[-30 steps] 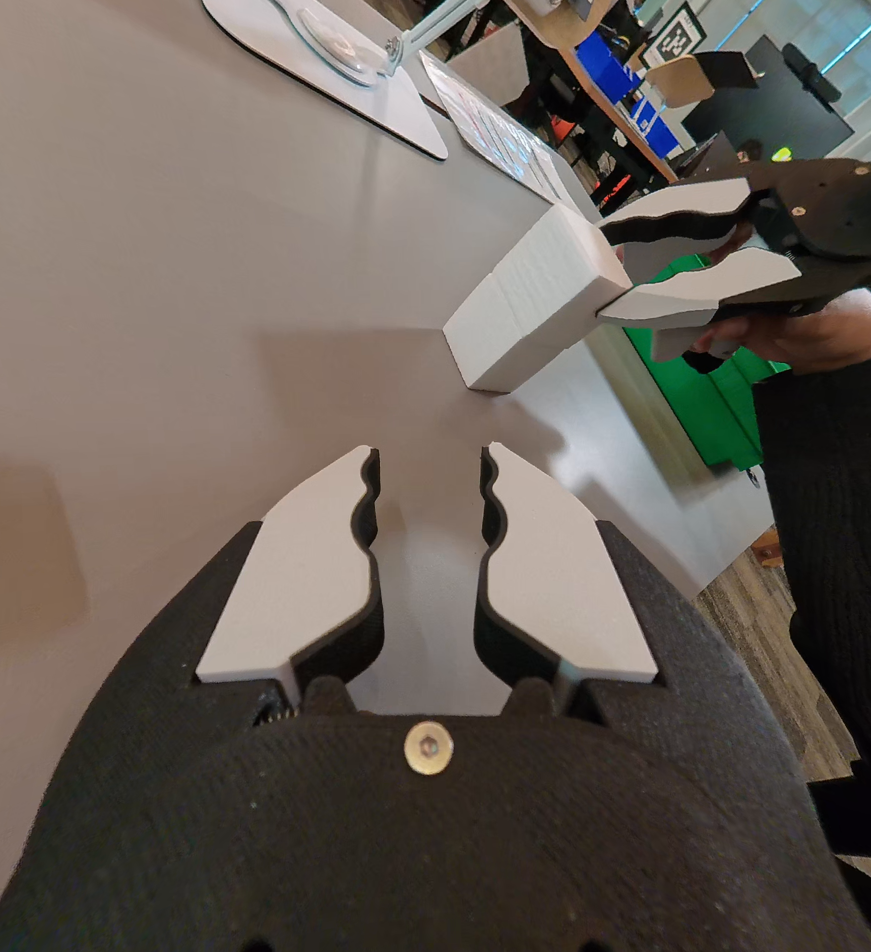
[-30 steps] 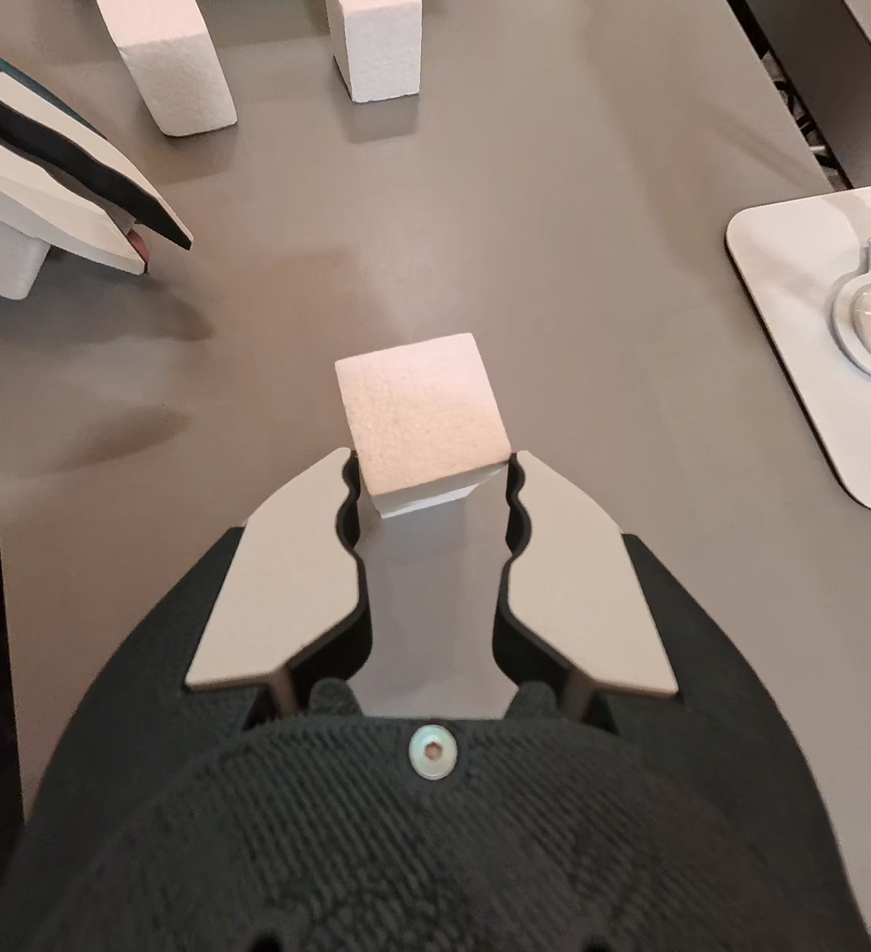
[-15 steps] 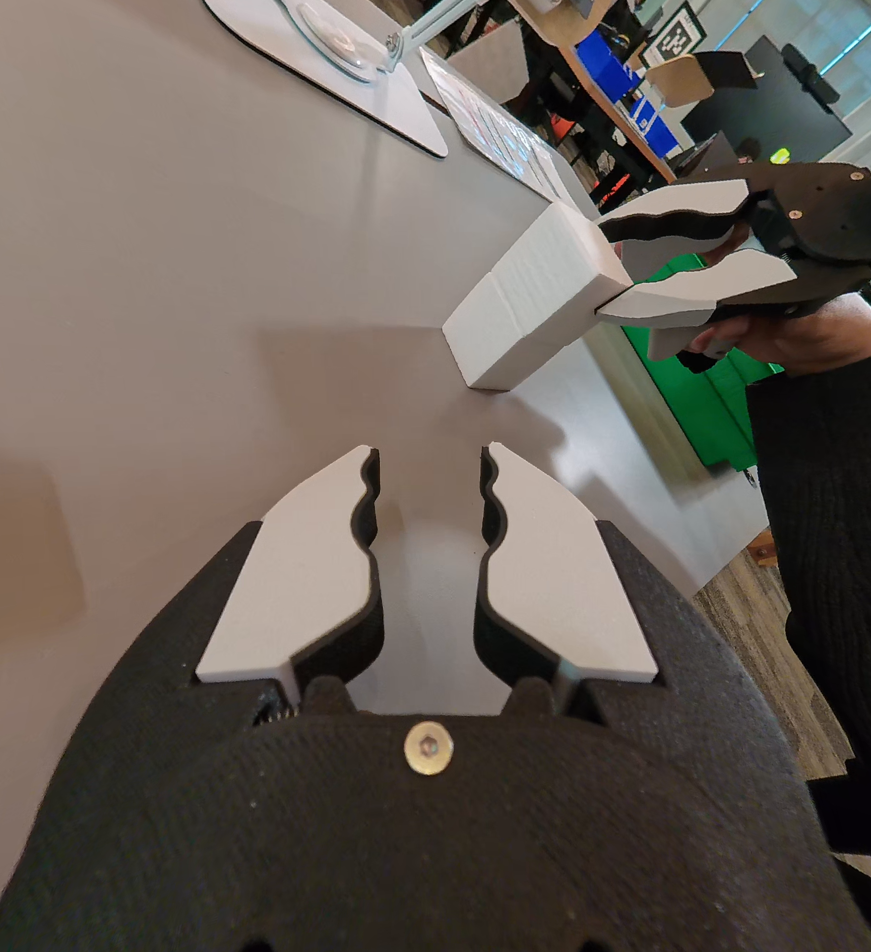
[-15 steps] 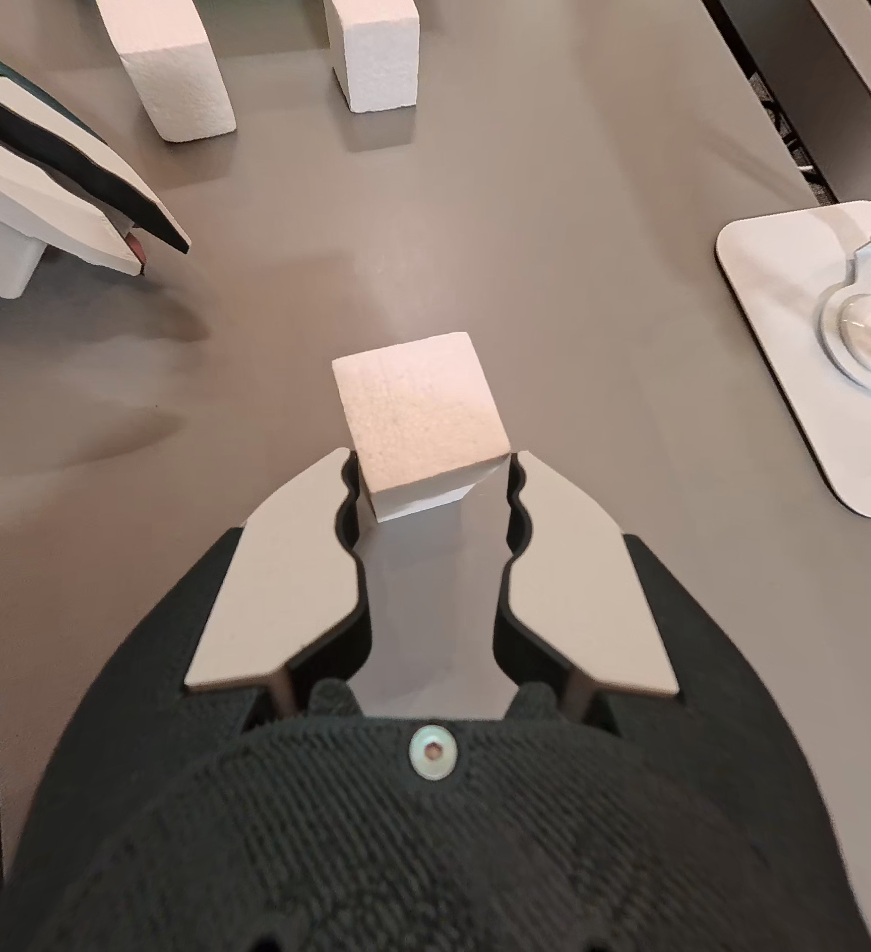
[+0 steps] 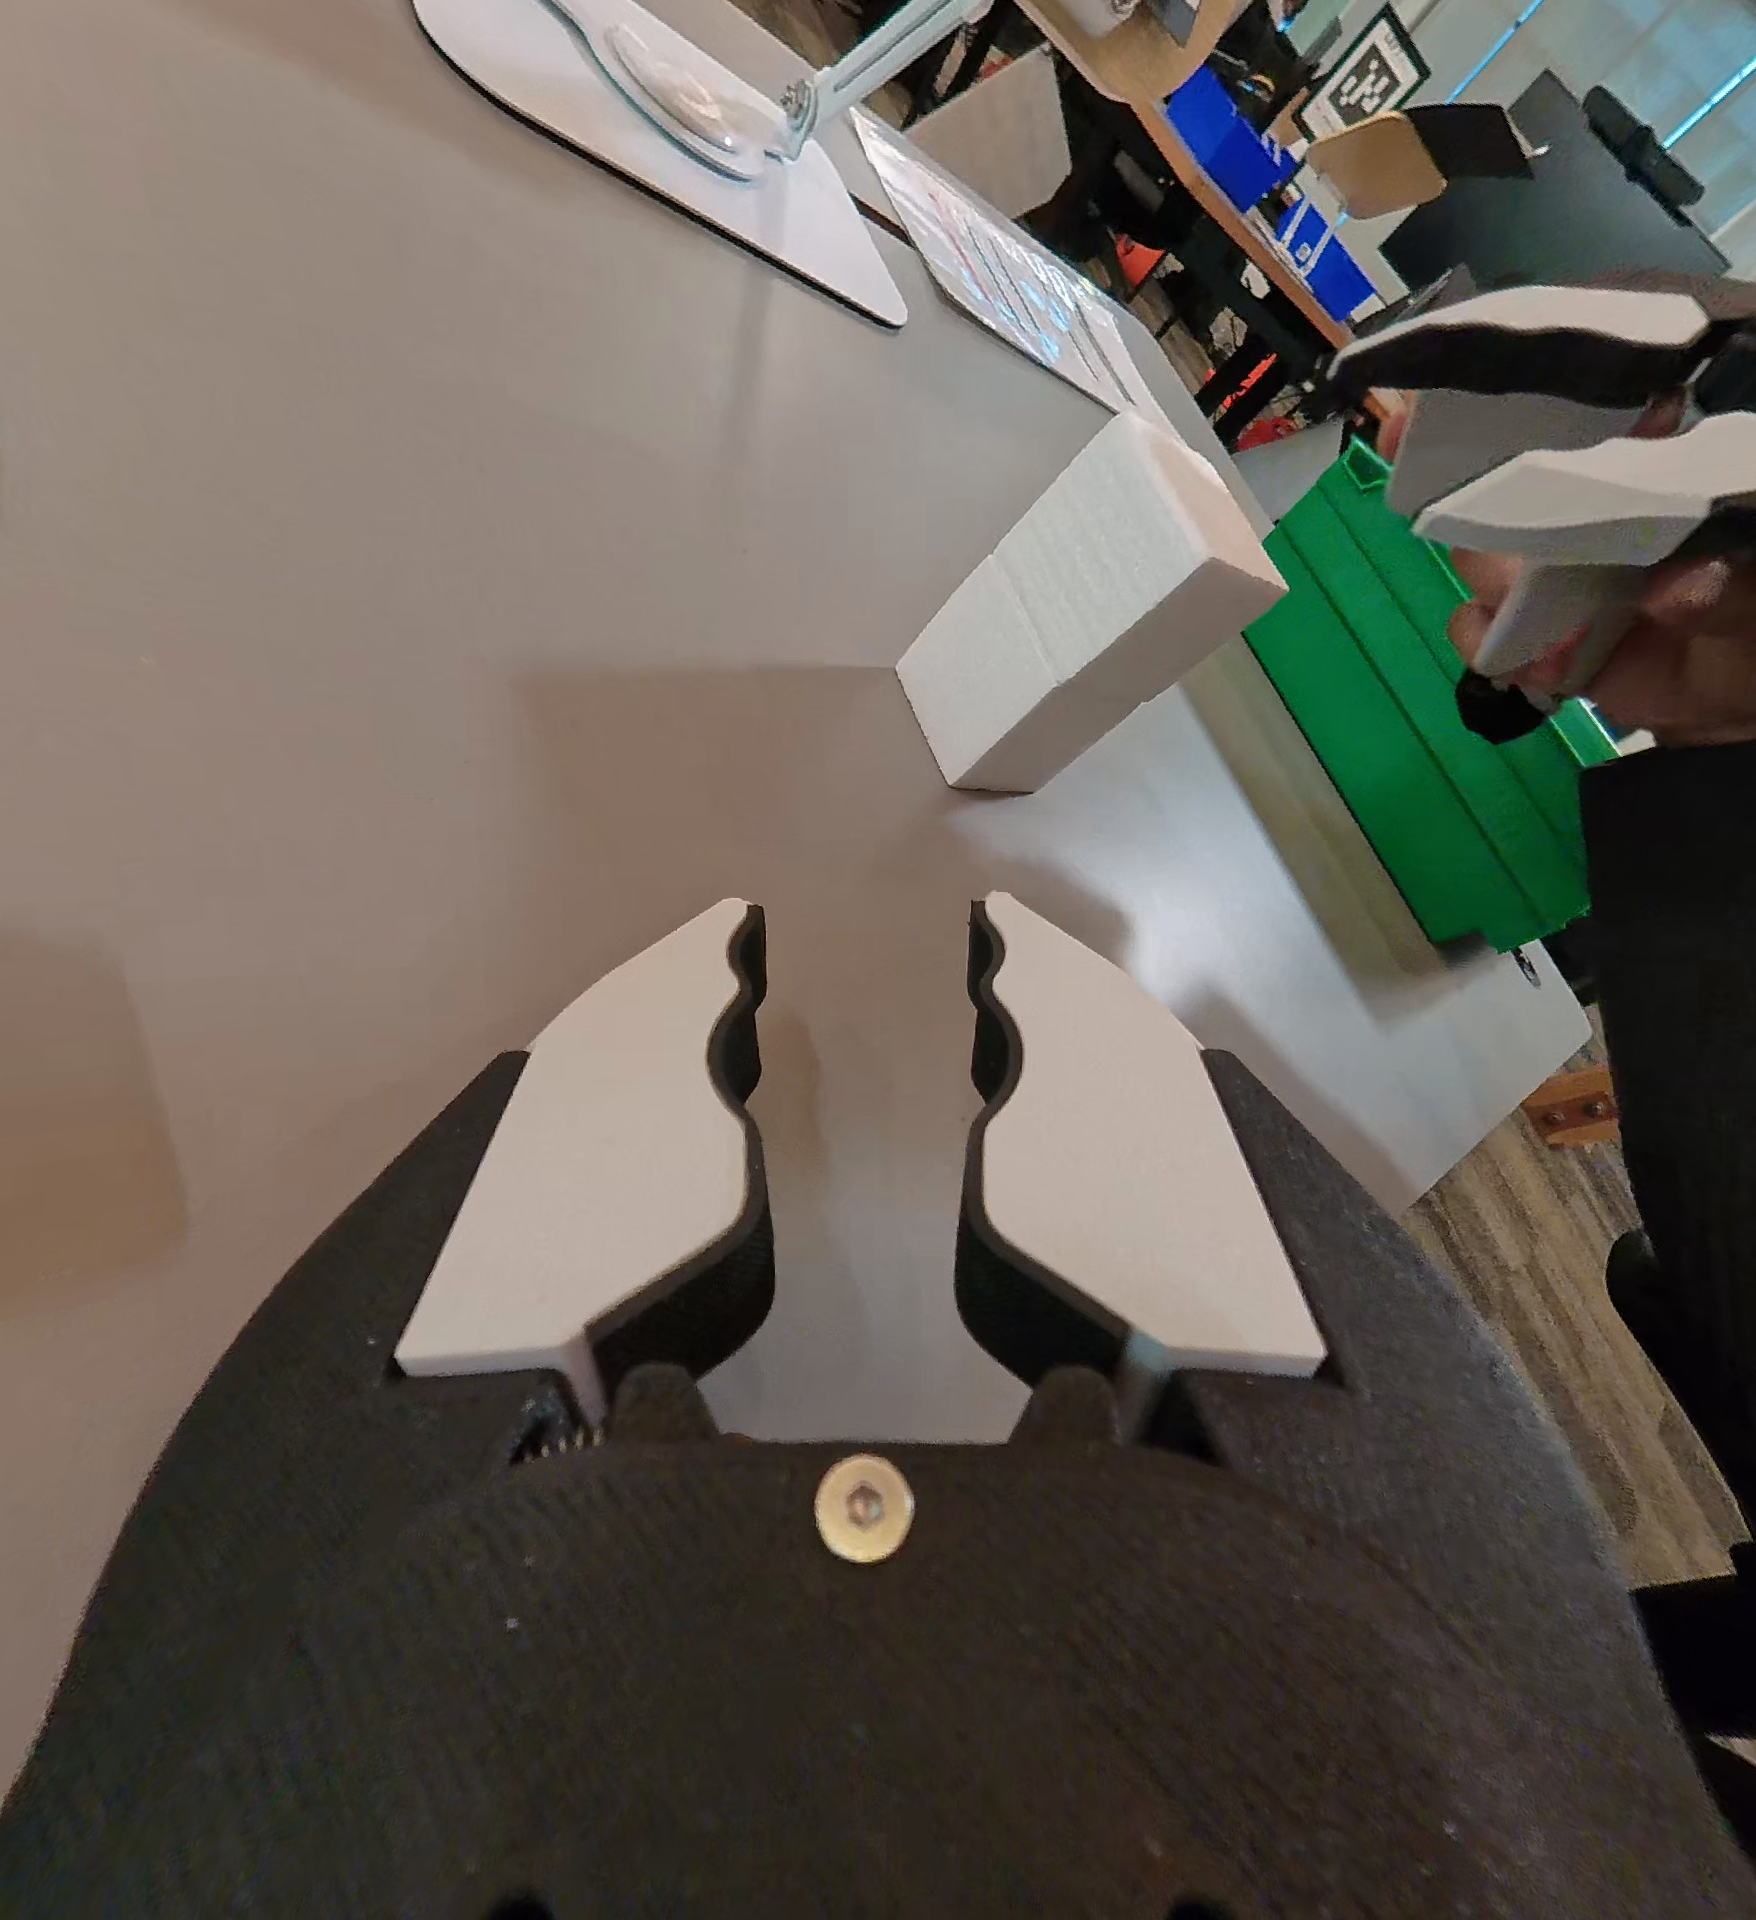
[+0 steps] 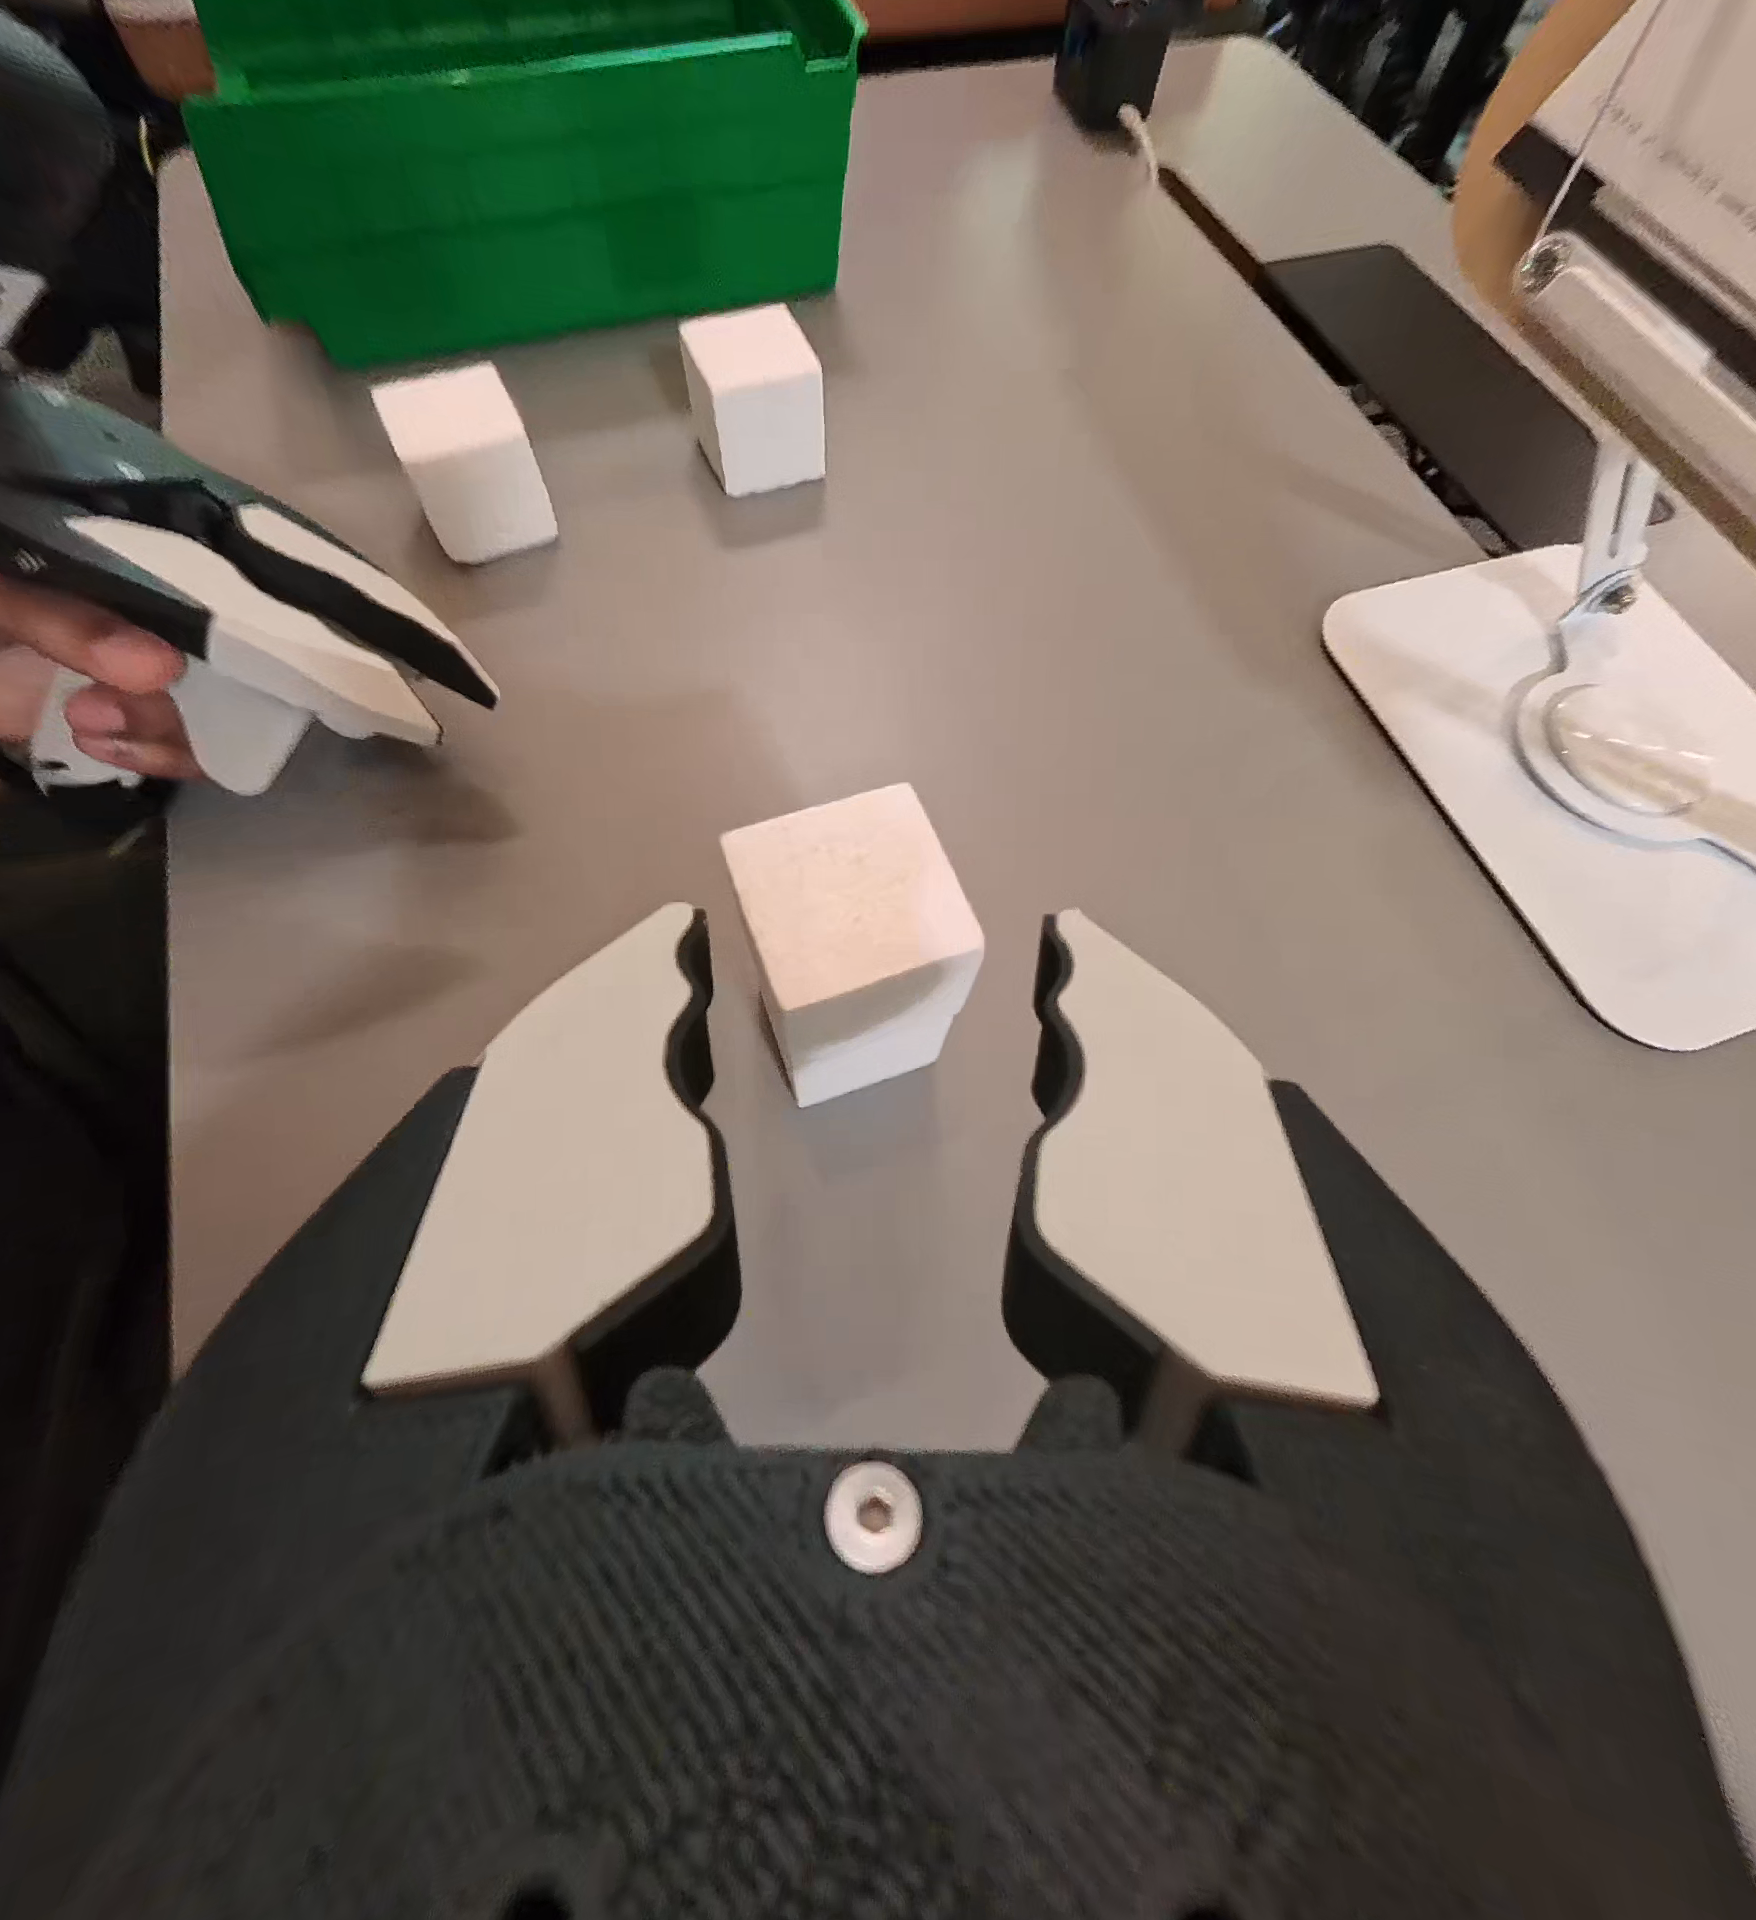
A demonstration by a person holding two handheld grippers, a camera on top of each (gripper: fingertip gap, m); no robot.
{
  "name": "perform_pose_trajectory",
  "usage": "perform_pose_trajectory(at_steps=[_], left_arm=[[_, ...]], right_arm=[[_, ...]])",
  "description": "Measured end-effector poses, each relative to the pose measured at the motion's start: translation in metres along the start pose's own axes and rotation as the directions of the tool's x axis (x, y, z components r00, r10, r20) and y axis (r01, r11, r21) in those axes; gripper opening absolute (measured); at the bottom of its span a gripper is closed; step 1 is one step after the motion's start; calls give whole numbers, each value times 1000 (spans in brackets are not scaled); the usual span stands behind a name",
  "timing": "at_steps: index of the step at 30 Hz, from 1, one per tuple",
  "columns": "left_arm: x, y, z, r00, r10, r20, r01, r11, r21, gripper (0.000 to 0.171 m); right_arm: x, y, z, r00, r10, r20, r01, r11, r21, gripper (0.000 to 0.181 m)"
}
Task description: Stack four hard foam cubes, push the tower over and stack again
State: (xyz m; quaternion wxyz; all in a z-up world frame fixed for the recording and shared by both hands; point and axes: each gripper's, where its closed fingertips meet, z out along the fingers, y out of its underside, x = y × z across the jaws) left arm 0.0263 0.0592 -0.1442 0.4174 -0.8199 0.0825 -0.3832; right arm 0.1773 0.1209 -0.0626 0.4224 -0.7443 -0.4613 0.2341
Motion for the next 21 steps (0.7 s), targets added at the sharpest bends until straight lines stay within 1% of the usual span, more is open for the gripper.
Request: perform_pose_trajectory(at_steps=[3, 5, 10, 13, 15, 17, 18, 19, 21], left_arm=[[-1, -2, 0, 1000, 21, 9, -21, 1000, 7, 38], [1, -4, 0, 999, 35, 6, -35, 999, 15, 38], [15, -10, 10, 993, 115, -13, -115, 993, 25, 36], [28, -14, 23, 979, 202, -36, -201, 979, 23, 36], [31, -20, 29, 949, 314, -27, -313, 949, 35, 37], [26, -32, 31, 906, 423, 32, -424, 903, 74, 37], [24, -36, 30, 892, 449, 52, -452, 887, 89, 37], [23, -37, 28, 890, 452, 61, -456, 885, 95, 37], [25, -33, 23, 911, 410, 41, -412, 906, 100, 37]], right_arm=[[-3, 1, -7, 998, 20, -59, -17, 999, 46, 54], [-9, 9, -10, 994, 44, -104, -36, 997, 74, 53], [-29, 47, -22, 973, 133, -187, -116, 988, 98, 51], [-31, 65, -36, 950, 199, -242, -175, 978, 115, 49], [-29, 78, -46, 921, 259, -291, -226, 964, 142, 46], [-31, 95, -54, 892, 315, -323, -279, 948, 156, 46], [-33, 105, -57, 882, 332, -335, -296, 943, 154, 47], [-36, 115, -61, 872, 341, -350, -310, 940, 143, 47], [-43, 131, -67, 860, 352, -370, -328, 936, 128, 47]])
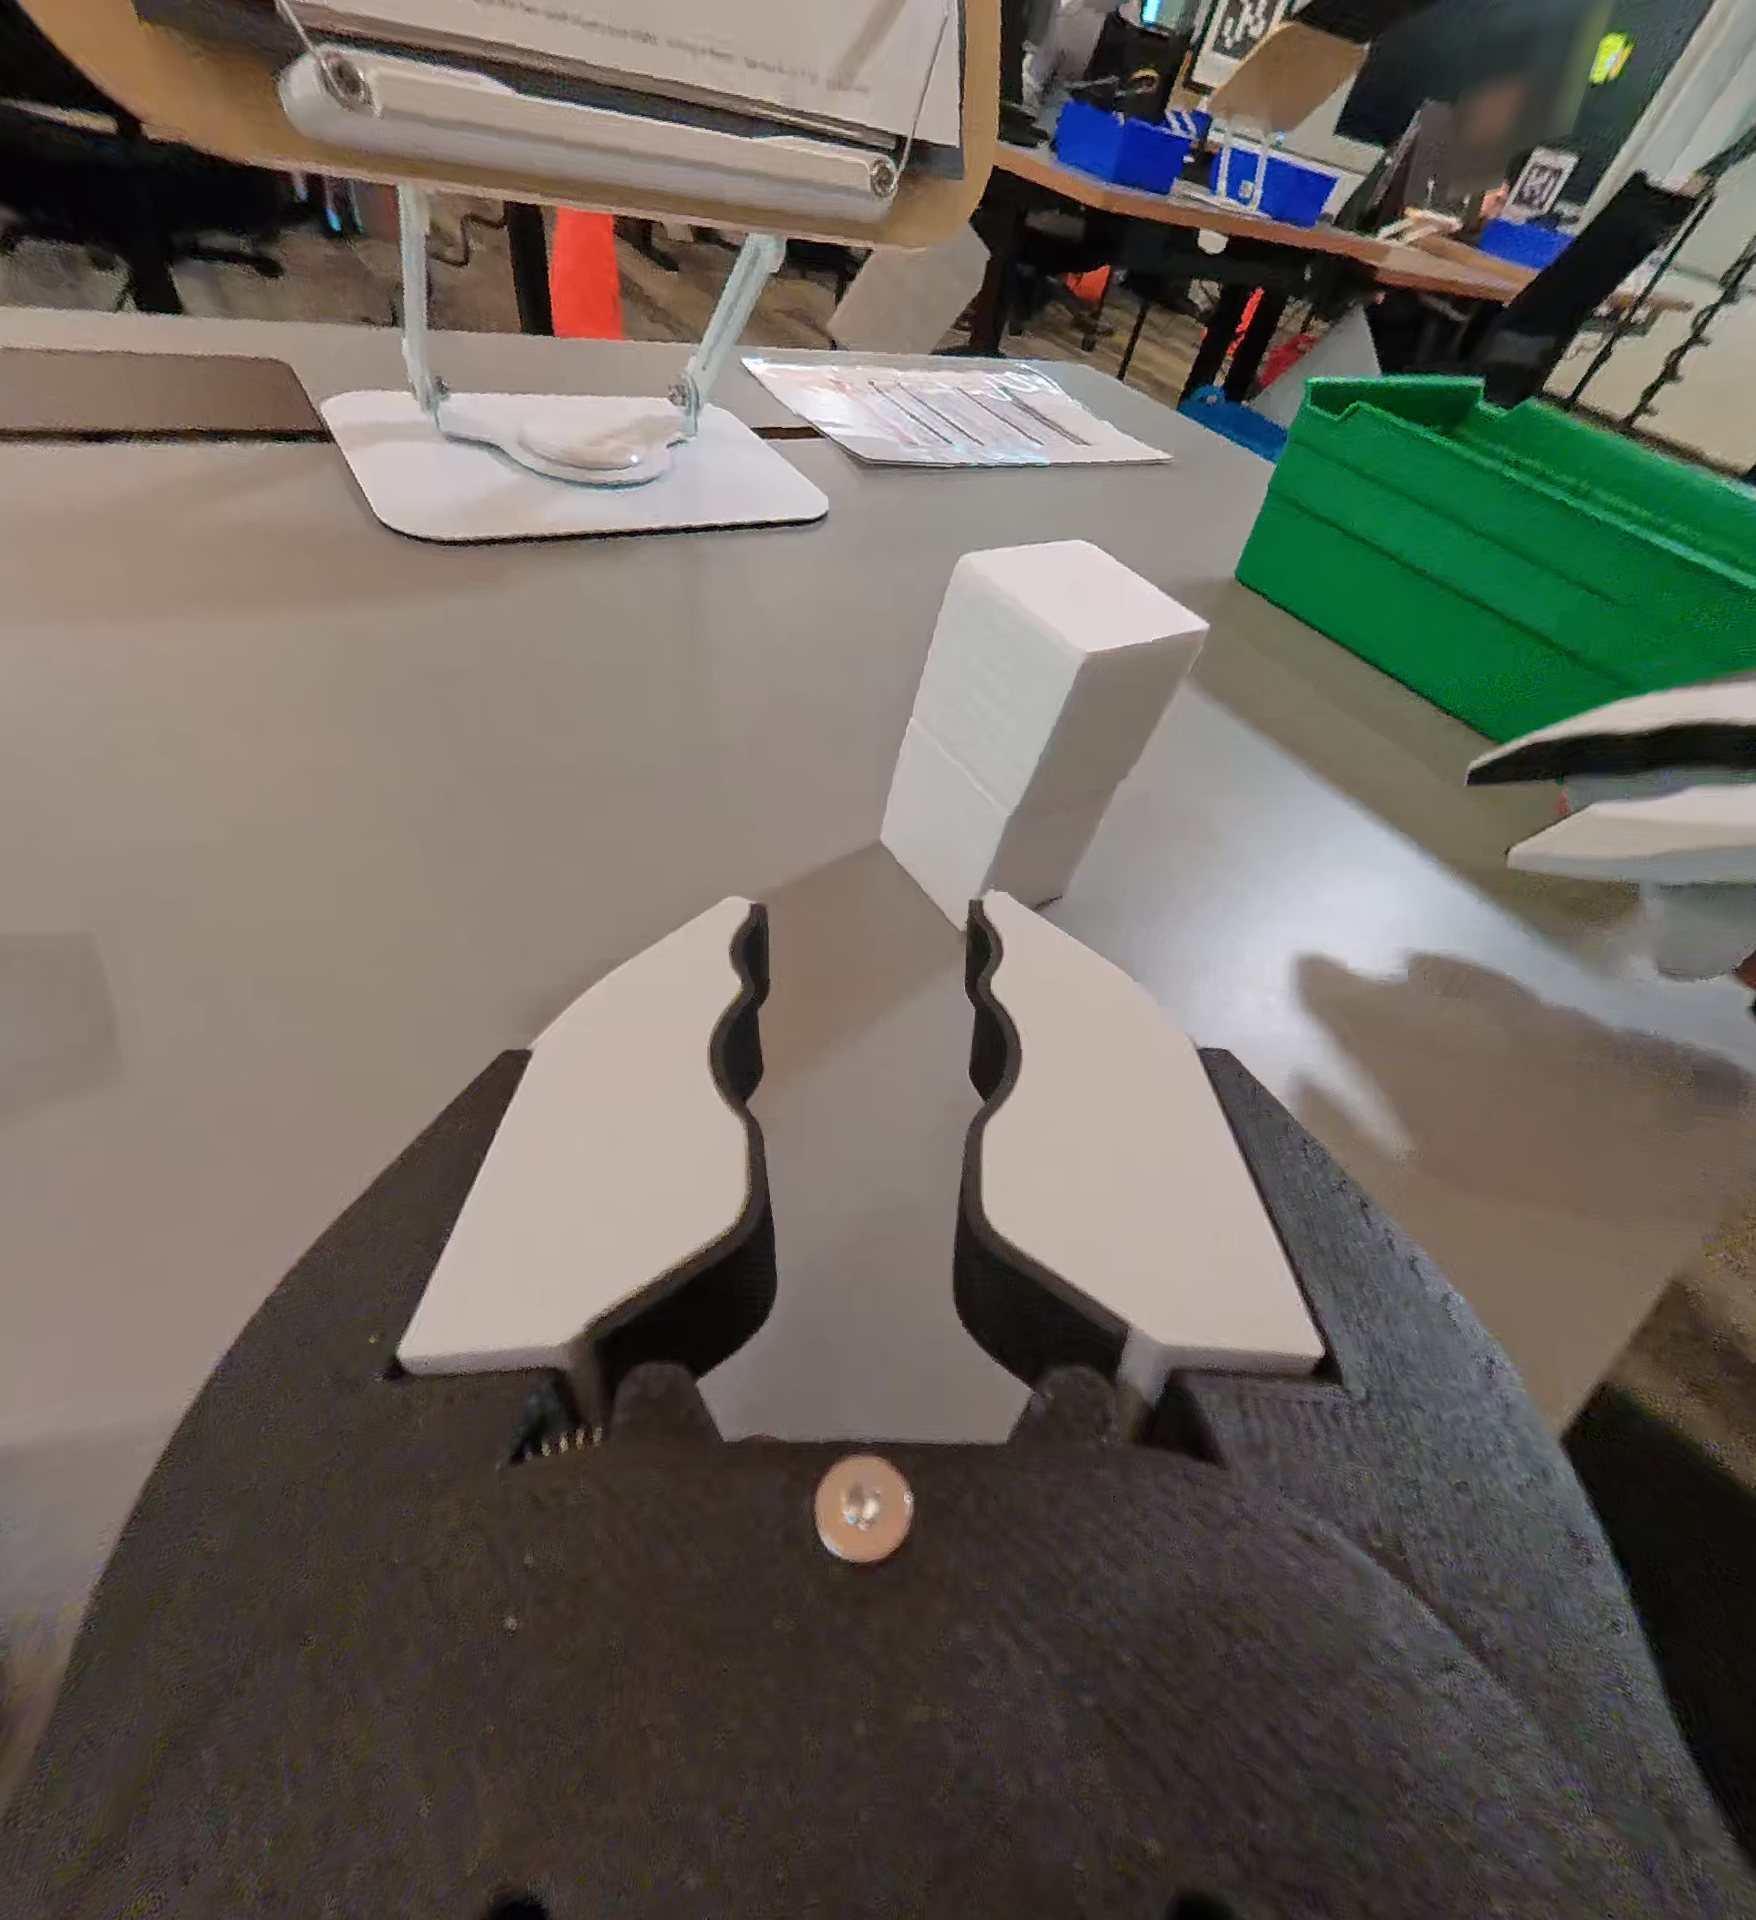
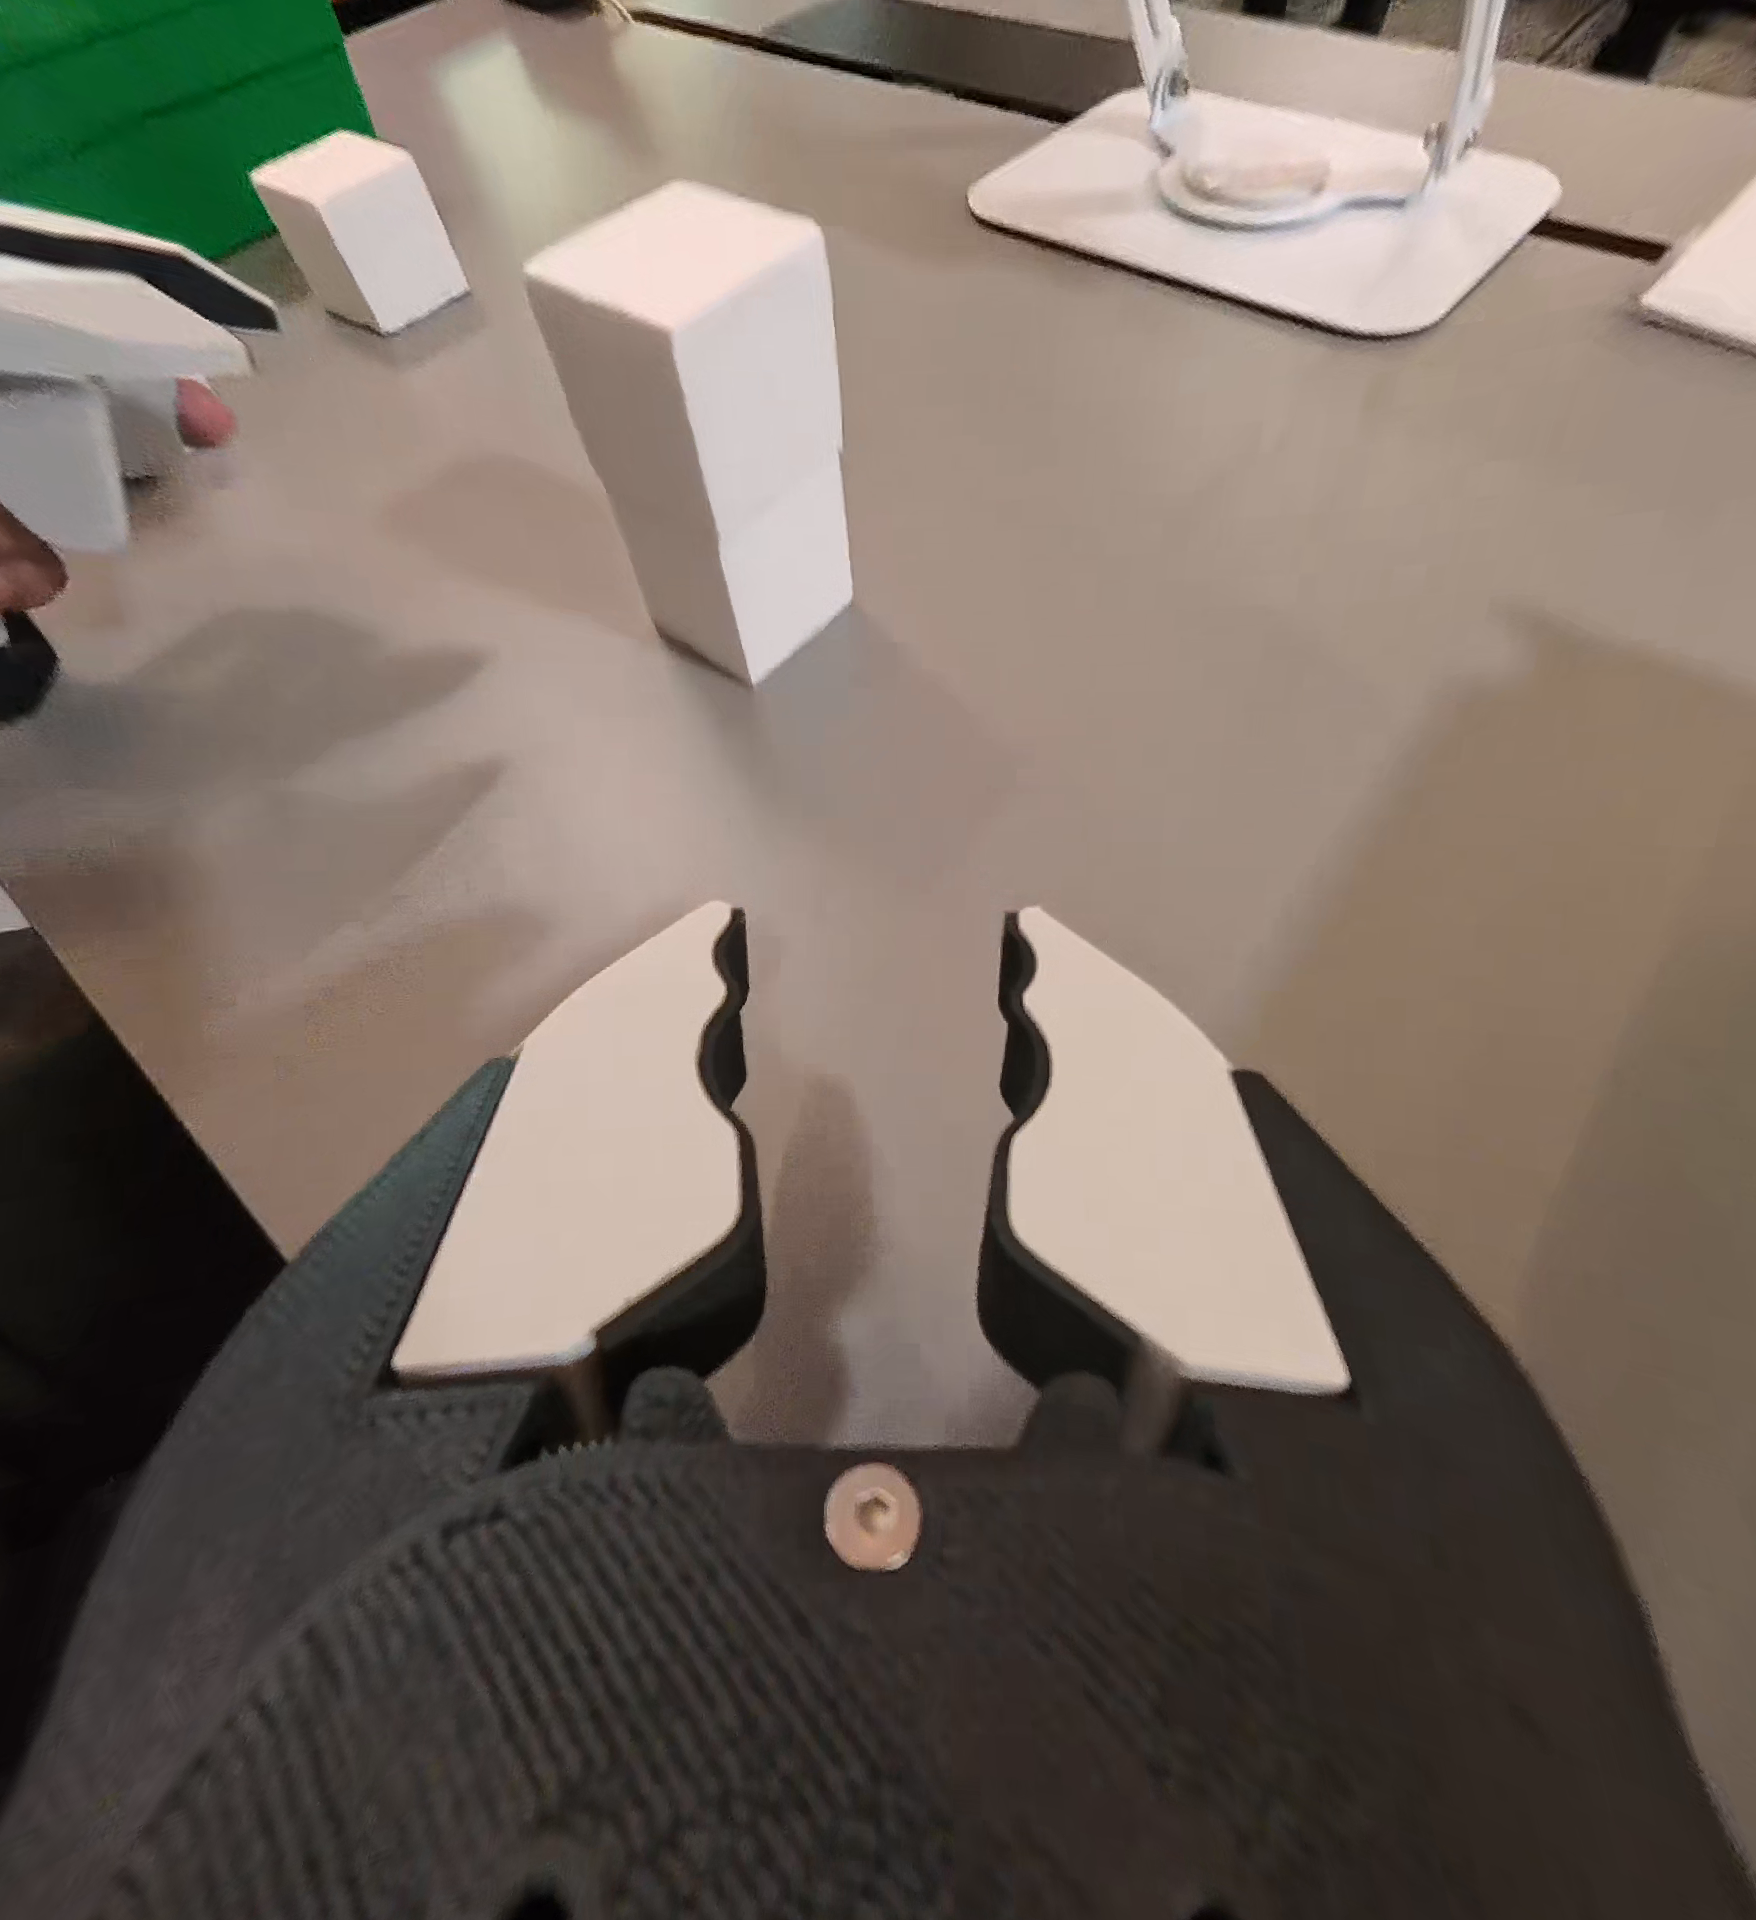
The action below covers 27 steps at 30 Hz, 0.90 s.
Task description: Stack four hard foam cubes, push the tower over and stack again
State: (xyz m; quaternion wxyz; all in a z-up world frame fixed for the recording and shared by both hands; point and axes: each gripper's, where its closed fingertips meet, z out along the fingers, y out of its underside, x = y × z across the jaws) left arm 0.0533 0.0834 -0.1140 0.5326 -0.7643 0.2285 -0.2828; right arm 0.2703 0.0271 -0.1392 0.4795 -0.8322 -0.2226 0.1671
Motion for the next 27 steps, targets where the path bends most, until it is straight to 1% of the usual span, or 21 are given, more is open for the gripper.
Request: perform_pose_trajectory(at_steps=[3, 6, 8, 10, 12, 14, 16, 17, 19, 21, 23, 27], left_arm=[[4, 8, -12, 998, -65, -1, 65, 998, -7, 37], [-2, 17, -30, 998, -23, 59, 24, 1000, -11, 36], [-8, 18, -48, 995, -22, 94, 20, 1000, 20, 35], [-8, 19, -66, 994, -54, 91, 48, 997, 67, 35], [-9, 21, -81, 989, -111, 94, 104, 991, 86, 35], [-13, 26, -94, 983, -131, 127, 120, 989, 86, 35], [-20, 30, -107, 977, -111, 181, 98, 992, 78, 35], [-24, 30, -112, 973, -96, 209, 81, 994, 78, 34], [-33, 36, -124, 961, -76, 266, 62, 996, 61, 34], [-42, 43, -134, 945, -76, 319, 68, 997, 37, 34], [-48, 46, -143, 937, -91, 338, 82, 996, 43, 34], [-59, 44, -155, 921, -192, 338, 171, 981, 92, 35]], right_arm=[[-2, 5, -7, 1000, 28, -5, -28, 1000, 3, 48], [-15, -6, -4, 997, 65, 39, -66, 997, 36, 50], [-29, -12, -1, 995, 70, 76, -74, 996, 45, 51], [-48, -18, 5, 992, 49, 113, -55, 997, 56, 52], [-70, -21, 13, 988, 5, 151, -13, 998, 55, 54], [-90, -24, 22, 981, -40, 187, 30, 998, 53, 55], [-109, -30, 31, 970, -62, 233, 48, 997, 63, 53], [-117, -34, 35, 966, -63, 250, 47, 996, 73, 49], [-130, -39, 44, 959, -54, 280, 33, 996, 81, 48], [-146, -43, 52, 948, -49, 315, 24, 996, 82, 50], [-161, -46, 61, 941, -66, 332, 40, 995, 86, 53], [-192, -51, 91, 936, -164, 312, 140, 985, 99, 69]])
